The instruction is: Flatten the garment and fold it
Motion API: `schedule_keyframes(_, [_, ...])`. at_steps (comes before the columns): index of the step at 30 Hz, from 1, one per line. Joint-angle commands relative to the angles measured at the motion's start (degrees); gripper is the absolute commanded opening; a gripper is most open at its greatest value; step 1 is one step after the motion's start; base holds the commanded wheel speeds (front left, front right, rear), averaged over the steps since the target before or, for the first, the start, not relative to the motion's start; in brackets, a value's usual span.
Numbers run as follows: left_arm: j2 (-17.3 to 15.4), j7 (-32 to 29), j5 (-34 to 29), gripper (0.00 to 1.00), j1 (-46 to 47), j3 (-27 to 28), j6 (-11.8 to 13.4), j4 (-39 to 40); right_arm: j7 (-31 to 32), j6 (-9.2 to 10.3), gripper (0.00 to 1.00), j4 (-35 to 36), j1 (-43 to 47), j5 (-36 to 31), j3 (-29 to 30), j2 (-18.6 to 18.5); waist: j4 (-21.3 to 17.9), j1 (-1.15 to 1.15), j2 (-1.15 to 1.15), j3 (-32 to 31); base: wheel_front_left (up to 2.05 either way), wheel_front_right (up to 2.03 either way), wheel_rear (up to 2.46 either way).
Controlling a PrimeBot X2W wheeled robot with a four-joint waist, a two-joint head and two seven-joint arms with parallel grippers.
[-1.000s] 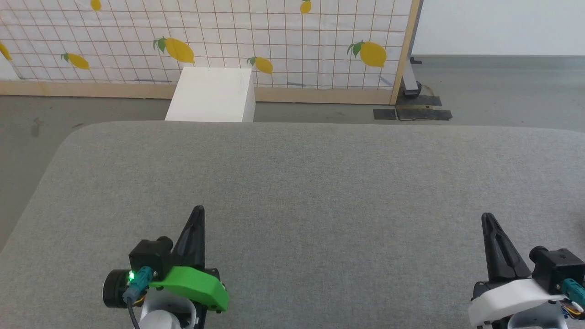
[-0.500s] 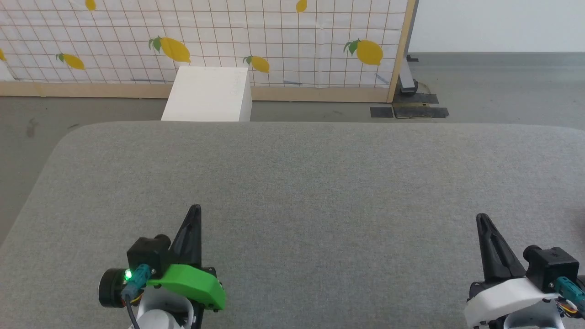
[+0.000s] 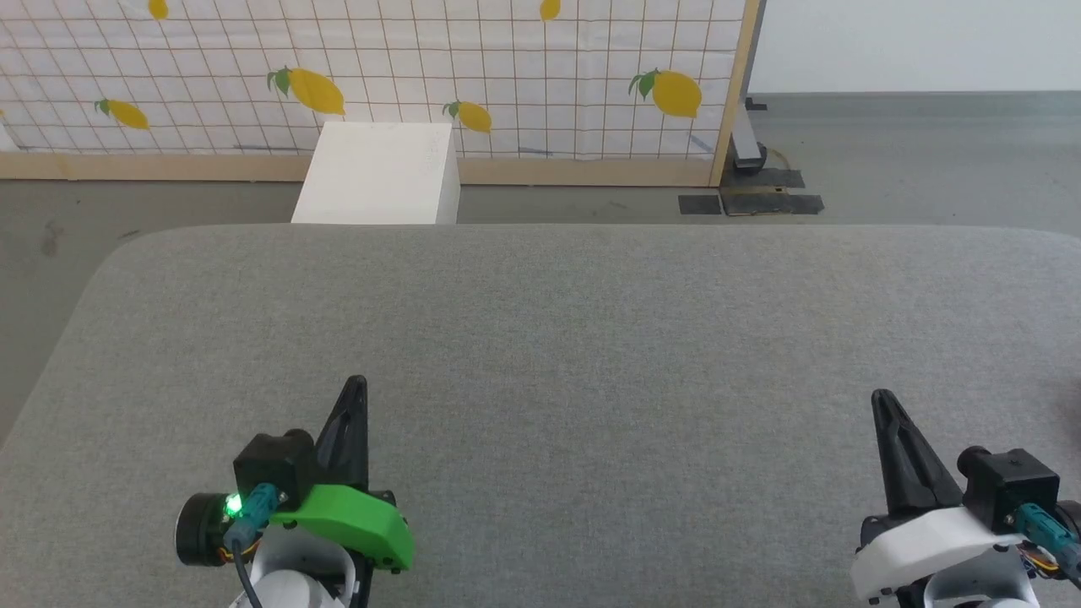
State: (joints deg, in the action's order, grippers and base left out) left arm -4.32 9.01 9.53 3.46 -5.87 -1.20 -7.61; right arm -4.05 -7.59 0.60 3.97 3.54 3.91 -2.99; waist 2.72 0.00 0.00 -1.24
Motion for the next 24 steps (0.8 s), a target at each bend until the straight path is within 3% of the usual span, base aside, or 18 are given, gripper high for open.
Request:
schedule_keyframes(1, [0.2, -0.4, -0.7, 0.0, -1.1, 0.4, 0.3, 0.4, 0.2, 0.04, 0.0, -0.2, -1.1, -0.4, -0.2, 0.0, -0.1, 0.0, 0.0, 0.0, 0.0, 0.0, 0.0])
schedule_keyframes(24, [0.6, -3.3, -3.7, 0.0, -1.9, 2.2, 0.6, 2.9, 1.5, 0.06, 0.0, -0.3, -2.1, -1.5, -1.5, 0.1, -1.0, 0.0, 0.0, 0.4, 0.0, 0.0, 0.0])
